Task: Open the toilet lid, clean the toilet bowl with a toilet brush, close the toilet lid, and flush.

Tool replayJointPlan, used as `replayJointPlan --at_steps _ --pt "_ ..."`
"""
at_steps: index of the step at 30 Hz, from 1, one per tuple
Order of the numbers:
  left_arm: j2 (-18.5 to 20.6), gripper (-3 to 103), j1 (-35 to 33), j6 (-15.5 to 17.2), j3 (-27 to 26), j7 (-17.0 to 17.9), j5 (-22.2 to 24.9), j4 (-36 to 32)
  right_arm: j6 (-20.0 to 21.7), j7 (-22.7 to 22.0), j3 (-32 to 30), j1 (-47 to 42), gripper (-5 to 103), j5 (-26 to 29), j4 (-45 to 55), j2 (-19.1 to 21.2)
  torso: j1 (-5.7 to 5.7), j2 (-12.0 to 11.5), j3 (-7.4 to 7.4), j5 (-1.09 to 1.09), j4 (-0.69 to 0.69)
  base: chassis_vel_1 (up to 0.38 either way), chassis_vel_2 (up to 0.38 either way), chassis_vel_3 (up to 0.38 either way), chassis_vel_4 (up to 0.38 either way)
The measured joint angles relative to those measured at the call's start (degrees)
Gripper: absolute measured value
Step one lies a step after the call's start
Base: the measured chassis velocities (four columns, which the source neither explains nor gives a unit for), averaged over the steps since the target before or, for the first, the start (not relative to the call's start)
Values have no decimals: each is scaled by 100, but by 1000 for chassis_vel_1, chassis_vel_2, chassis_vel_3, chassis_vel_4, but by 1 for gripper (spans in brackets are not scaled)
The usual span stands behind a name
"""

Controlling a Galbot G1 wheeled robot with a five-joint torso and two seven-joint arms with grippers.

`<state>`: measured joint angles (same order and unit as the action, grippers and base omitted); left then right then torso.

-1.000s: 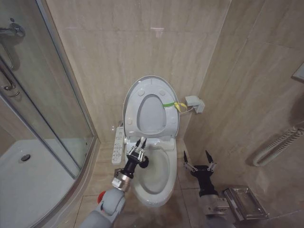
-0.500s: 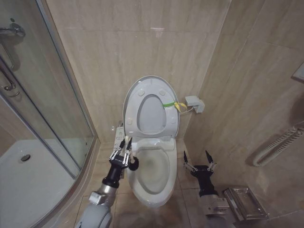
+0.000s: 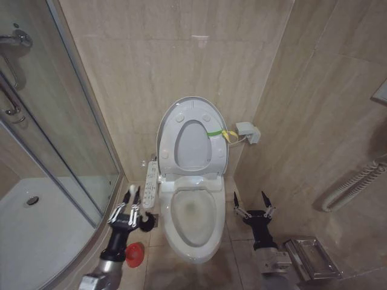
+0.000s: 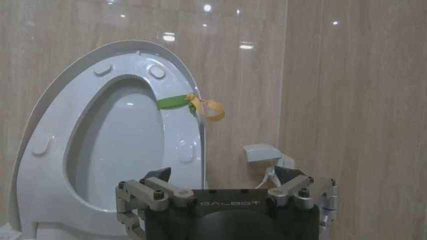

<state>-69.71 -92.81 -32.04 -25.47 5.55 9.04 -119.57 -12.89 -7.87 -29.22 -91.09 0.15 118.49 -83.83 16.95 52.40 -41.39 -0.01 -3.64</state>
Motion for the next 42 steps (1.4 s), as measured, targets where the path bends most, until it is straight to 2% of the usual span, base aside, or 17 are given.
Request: replayJointPlan --at_steps 8,11,14,22,31,42 --pt "-147 22 -297 -285 -470 49 24 215 0 1 0 0 100 0 0 0 0 0 0 1 0 0 0 0 0" --pt "-190 22 -228 -628 -652 42 190 687 0 0 0 0 100 0 0 0 0 0 0 0 0 0 0 0 0" --pt "-208 22 -129 -820 -716 33 294 1019 0 0 0 0 100 0 0 0 0 0 0 0 0 0 0 0 0" --pt "-262 22 354 -1451 -602 -68 582 2131 0 1 0 0 100 0 0 0 0 0 0 1 0 0 0 0 0" --pt "-283 22 1025 -1510 -288 -134 897 3119 0 1 0 0 100 0 0 0 1 -1 0 0 0 0 0 0 0" --pt "-271 22 1516 -1504 -26 -129 1089 4339 0 0 0 0 100 0 0 0 1 -1 0 1 0 0 0 0 0"
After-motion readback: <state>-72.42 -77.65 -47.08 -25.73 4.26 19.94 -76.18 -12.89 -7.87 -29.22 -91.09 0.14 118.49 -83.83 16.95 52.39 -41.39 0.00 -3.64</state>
